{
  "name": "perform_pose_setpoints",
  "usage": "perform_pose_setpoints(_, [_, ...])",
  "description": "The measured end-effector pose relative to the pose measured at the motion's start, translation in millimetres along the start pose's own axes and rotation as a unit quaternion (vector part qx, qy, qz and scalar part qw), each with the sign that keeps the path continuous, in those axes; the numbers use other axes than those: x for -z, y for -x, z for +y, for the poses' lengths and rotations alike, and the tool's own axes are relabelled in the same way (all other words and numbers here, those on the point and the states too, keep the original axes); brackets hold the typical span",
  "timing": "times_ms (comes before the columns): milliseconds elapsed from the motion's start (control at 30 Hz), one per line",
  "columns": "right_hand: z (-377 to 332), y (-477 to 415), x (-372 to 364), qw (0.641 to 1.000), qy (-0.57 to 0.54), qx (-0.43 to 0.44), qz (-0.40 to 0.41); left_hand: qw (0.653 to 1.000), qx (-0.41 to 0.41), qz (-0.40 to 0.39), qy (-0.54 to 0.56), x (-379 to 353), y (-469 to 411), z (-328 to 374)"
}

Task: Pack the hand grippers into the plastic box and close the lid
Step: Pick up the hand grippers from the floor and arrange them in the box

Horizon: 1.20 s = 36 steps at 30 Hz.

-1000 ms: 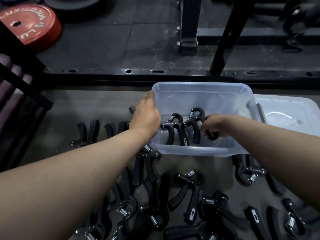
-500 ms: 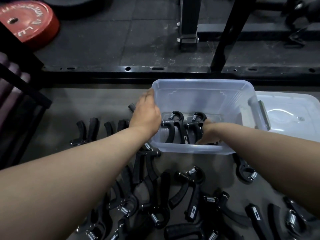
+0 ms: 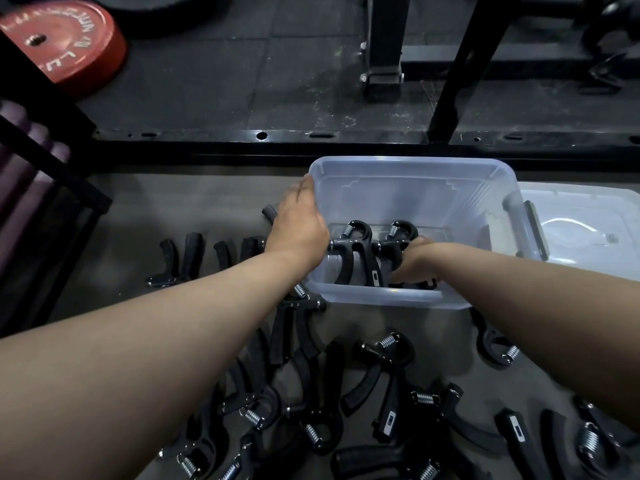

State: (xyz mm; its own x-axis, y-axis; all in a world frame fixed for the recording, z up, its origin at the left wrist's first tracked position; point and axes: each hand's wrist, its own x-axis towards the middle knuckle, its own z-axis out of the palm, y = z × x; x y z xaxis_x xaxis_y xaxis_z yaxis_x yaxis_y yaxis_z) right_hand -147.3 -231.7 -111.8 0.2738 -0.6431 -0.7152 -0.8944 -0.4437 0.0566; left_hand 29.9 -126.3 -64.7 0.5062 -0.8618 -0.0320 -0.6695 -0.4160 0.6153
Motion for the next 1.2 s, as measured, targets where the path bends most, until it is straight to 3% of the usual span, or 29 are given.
perform_pose_setpoints(367, [8.9,-12.0,2.3,0.995,-0.091,-0.003,0.042,1.000,0.000,0.001,-0.007,2.0,0.1,2.3])
perform_pose_setpoints(533, [23.5,-2.5,12.3,0.983,-0.163,0.014,0.085,0.998,0.012,-0.044,-0.036,5.6,4.4,6.2])
perform_pose_setpoints(733, [43.9,38.1,1.7,0.982,-0.174,0.076,0.004,0.995,0.027,-0.080,-0.052,13.2,4.8,11.5])
perform_pose_setpoints(833, [52.8,61.2,0.5,0.991,-0.114,0.071,0.003,0.994,0.035,-0.085,-0.059,14.1,10.2,17.7])
perform_pose_setpoints(967, [65.3,86.0,0.6,0.986,-0.150,0.061,-0.035,0.992,0.021,-0.089,-0.089,11.1,21.0,23.1])
perform_pose_setpoints(1067, [82.9,99.5,3.7,0.980,-0.145,0.124,0.047,0.990,0.025,-0.078,-0.116,8.6,26.1,23.2])
perform_pose_setpoints(1133, [97.6,107.8,4.3,0.965,-0.124,0.161,0.164,0.988,0.025,-0.077,-0.129,9.5,26.5,19.8])
perform_pose_setpoints(1200, [113.1,118.0,-1.9,0.926,-0.171,0.180,0.284,0.988,0.019,-0.081,-0.127,11.2,25.9,16.0])
